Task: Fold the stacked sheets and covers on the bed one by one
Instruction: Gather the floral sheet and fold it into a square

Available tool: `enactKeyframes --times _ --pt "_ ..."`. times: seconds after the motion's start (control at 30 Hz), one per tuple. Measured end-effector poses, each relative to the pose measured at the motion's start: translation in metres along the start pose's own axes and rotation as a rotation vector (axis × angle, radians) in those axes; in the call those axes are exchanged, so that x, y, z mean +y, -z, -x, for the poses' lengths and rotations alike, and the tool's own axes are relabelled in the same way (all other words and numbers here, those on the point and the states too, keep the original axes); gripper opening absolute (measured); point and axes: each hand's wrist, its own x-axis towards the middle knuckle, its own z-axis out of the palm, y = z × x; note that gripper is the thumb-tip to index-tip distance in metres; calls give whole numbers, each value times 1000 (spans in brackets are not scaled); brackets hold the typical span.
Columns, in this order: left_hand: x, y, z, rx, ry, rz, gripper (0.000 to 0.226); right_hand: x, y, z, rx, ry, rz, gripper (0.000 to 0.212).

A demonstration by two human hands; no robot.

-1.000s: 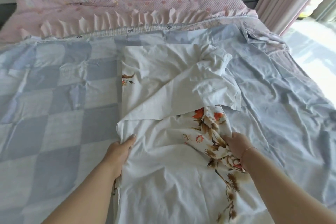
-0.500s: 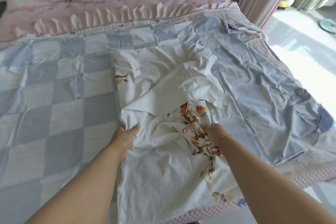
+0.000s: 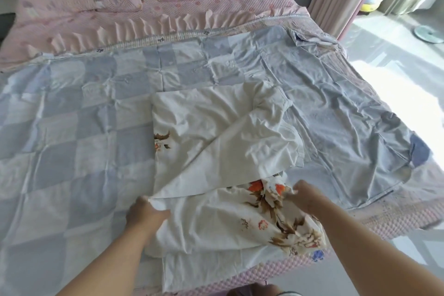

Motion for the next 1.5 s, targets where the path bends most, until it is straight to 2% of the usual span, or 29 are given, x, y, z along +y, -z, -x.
enactKeyframes --times 0.07,0.1,0.13,0.2,0.27,0.37,0.43,0.5,0.6,0.7,0.8,0.9,0.97,1.07,1.1,1.17,1.23,1.33,1.37,1.43,1.47,1.5 --pt "36 9 5 146 -148 -122 85 -21 22 -13 124 -2 -338 35" --pt "54 9 6 147 -239 -118 77 -32 31 -22 135 -62 -523 33" --pt "72 7 8 91 -292 -66 69 -42 35 -31 113 -143 -715 34" --pt "98 -7 8 -71 -323 54 48 -55 40 -42 -48 -356 -1098 50" --pt "116 -29 8 -194 -313 106 33 -60 40 -53 -160 -491 -1289 71" --pt "138 -56 5 -315 -341 91 37 -58 42 -80 -188 -581 -1542 77" --pt "149 -71 -3 -351 -363 63 45 -60 46 -101 -206 -605 -1689 65" --pt "157 -81 -9 -365 -384 35 52 -67 55 -115 -232 -615 -1701 51" --pt "164 -90 -18 -363 -427 18 57 -84 76 -133 -188 -520 -1504 40" --pt "163 -96 -22 -347 -484 -35 65 -93 78 -149 -154 -506 -1403 37" --pt "156 -101 -28 -346 -528 -127 73 -87 57 -160 -182 -565 -1374 48" --pt "149 -102 -36 -340 -574 -184 73 -80 47 -171 -111 -620 -1321 38" --pt "146 -100 -40 -314 -627 -202 72 -88 57 -167 15 -557 -1221 37" --pt "146 -94 -42 -246 -683 -183 78 -124 82 -152 391 -457 -1088 35" --pt "148 -89 -41 -204 -684 -192 82 -145 93 -146 518 -384 -1021 41" --pt "152 -80 -42 -93 -659 -229 85 -187 106 -141 668 -190 -1073 53" --pt "153 -69 -48 53 -621 -232 71 -229 119 -145 626 -80 -1192 59" --pt "147 -40 -72 238 -509 -42 40 -289 136 -157 398 -4 -1170 57" --pt "145 -29 -82 276 -454 54 33 -306 140 -160 327 58 -1177 47" --pt "137 -3 -108 354 -319 212 24 -330 137 -167 113 256 -1224 11" --pt "132 6 -122 388 -243 268 23 -334 130 -171 4 331 -1219 5" --pt "126 14 -135 402 -166 292 22 -335 120 -181 -51 383 -1157 8"
